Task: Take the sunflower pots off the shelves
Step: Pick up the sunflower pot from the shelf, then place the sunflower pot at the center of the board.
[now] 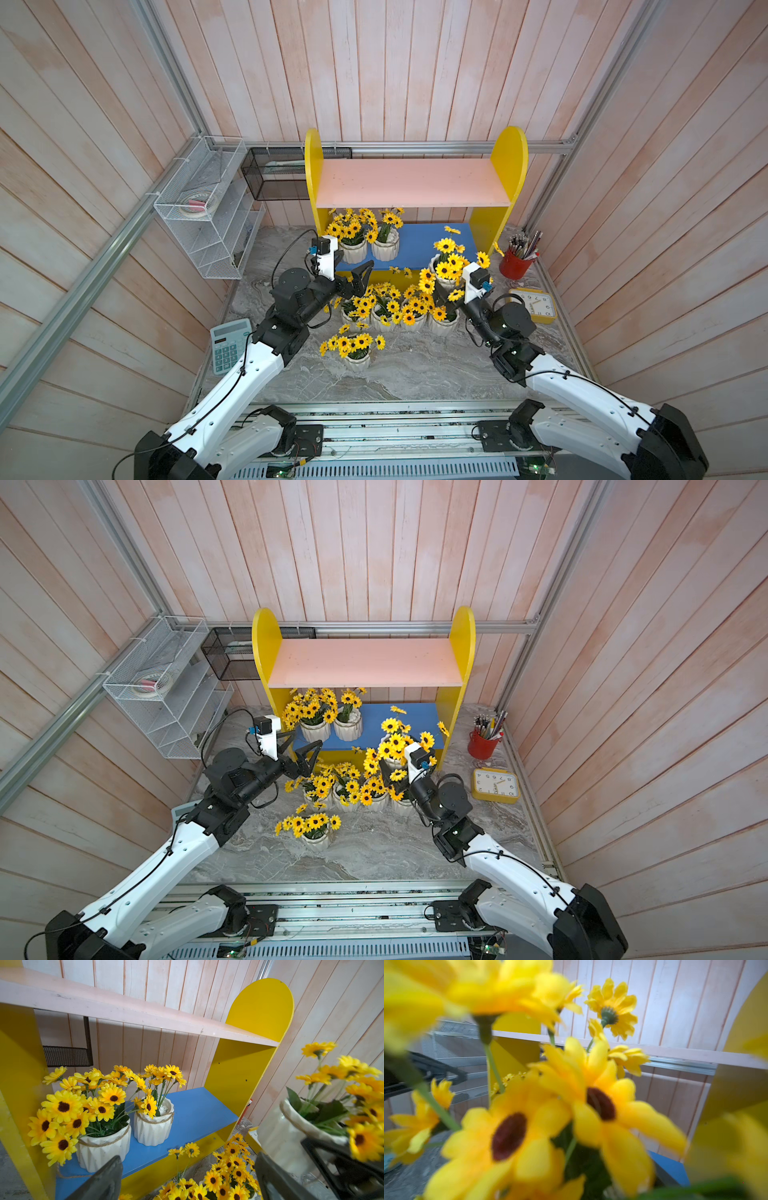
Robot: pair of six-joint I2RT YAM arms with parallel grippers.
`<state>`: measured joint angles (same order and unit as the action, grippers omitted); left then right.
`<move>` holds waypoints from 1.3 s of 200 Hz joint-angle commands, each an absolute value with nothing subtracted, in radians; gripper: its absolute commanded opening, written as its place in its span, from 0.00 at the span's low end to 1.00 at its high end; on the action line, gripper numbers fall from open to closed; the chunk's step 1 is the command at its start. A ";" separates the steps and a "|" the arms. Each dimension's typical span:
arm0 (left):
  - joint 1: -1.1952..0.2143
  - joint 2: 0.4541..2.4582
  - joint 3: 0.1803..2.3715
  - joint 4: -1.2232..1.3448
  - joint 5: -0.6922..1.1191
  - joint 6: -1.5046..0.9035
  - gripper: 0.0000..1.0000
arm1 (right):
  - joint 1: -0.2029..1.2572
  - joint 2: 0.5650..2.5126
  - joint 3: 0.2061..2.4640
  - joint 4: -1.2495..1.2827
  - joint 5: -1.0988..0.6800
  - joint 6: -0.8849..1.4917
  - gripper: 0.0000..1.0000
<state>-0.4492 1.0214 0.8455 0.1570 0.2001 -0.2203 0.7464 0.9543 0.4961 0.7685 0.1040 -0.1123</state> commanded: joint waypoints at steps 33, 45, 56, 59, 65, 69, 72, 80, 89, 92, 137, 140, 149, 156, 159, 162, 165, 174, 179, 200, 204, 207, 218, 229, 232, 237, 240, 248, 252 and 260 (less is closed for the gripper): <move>-0.468 1.002 0.825 0.163 0.172 -0.195 1.00 | 1.072 0.825 0.292 0.765 0.324 -0.117 0.00; -0.471 1.001 0.825 0.164 0.171 -0.193 1.00 | 1.128 0.840 0.244 0.795 0.354 -0.067 0.00; -0.471 0.999 0.821 0.167 0.164 -0.193 1.00 | 1.181 0.882 0.216 0.837 0.373 -0.038 0.00; -0.471 0.998 0.820 0.167 0.162 -0.192 1.00 | 1.192 0.896 0.208 0.851 0.386 -0.031 0.00; -0.470 0.998 0.818 0.168 0.161 -0.193 1.00 | 1.210 0.927 0.191 0.895 0.401 -0.020 0.00; -0.471 1.000 0.819 0.166 0.161 -0.190 1.00 | 1.214 0.951 0.174 0.933 0.396 -0.011 0.00; -0.471 1.001 0.821 0.166 0.162 -0.191 1.00 | 1.215 0.973 0.160 0.968 0.391 -0.003 0.00; -0.471 1.007 0.824 0.164 0.164 -0.190 1.00 | 1.215 1.035 0.137 1.070 0.396 0.008 0.00; -0.471 1.009 0.826 0.164 0.163 -0.190 1.00 | 1.218 1.116 0.117 1.175 0.401 0.018 0.00; -0.471 1.010 0.824 0.163 0.163 -0.189 1.00 | 1.217 1.147 0.112 1.212 0.398 0.020 0.00; -0.472 0.993 0.818 0.167 0.143 -0.167 1.00 | 1.229 1.539 0.137 1.620 0.474 -0.016 0.00; -0.472 0.991 0.816 0.167 0.142 -0.166 1.00 | 1.228 1.569 0.138 1.655 0.477 -0.022 0.00; -0.472 0.987 0.813 0.171 0.138 -0.163 1.00 | 1.227 1.654 0.146 1.755 0.478 -0.050 0.00; -0.472 0.982 0.811 0.172 0.138 -0.161 1.00 | 1.229 1.714 0.152 1.807 0.482 -0.056 0.00; -0.472 0.981 0.810 0.172 0.138 -0.161 1.00 | 1.229 1.729 0.165 1.802 0.481 -0.058 0.00; -0.472 0.981 0.809 0.172 0.137 -0.161 1.00 | 1.228 1.744 0.176 1.795 0.481 -0.050 0.00; -0.472 0.980 0.810 0.172 0.137 -0.159 1.00 | 1.228 1.762 0.185 1.796 0.476 -0.044 0.00; -0.473 0.978 0.811 0.172 0.138 -0.159 1.00 | 1.227 1.808 0.206 1.806 0.459 -0.034 0.00; -0.473 0.978 0.811 0.172 0.139 -0.157 1.00 | 1.228 1.829 0.217 1.808 0.456 -0.020 0.00; -0.474 0.977 0.810 0.173 0.136 -0.157 1.00 | 1.227 1.917 0.269 1.807 0.461 0.015 0.00; -0.473 0.977 0.810 0.172 0.137 -0.156 1.00 | 1.227 1.933 0.279 1.807 0.465 0.017 0.00; -0.473 0.977 0.810 0.172 0.137 -0.155 1.00 | 1.226 1.943 0.285 1.807 0.467 0.018 0.00; -0.473 0.978 0.811 0.173 0.139 -0.155 1.00 | 1.224 1.980 0.308 1.807 0.470 0.025 0.00; -0.474 0.978 0.811 0.173 0.143 -0.156 1.00 | 1.225 2.001 0.318 1.807 0.471 0.042 0.00; -0.474 0.979 0.811 0.174 0.144 -0.156 1.00 | 1.224 2.006 0.320 1.807 0.473 0.046 0.00; -0.473 0.980 0.811 0.174 0.144 -0.156 1.00 | 1.224 2.015 0.323 1.807 0.478 0.051 0.00; -0.474 0.980 0.811 0.175 0.144 -0.156 1.00 | 1.224 2.021 0.326 1.808 0.482 0.053 0.00; -0.473 0.980 0.811 0.175 0.142 -0.154 1.00 | 1.224 2.038 0.330 1.807 0.487 0.059 0.00; -0.473 0.980 0.811 0.175 0.141 -0.153 1.00 | 1.225 2.046 0.333 1.808 0.486 0.060 0.00; -0.474 0.981 0.811 0.174 0.142 -0.153 1.00 | 1.227 2.066 0.338 1.807 0.480 0.057 0.00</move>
<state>-0.4679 0.9905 0.8227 0.1574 0.1482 -0.1719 1.2259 2.0075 0.3218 1.6531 0.4599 0.0269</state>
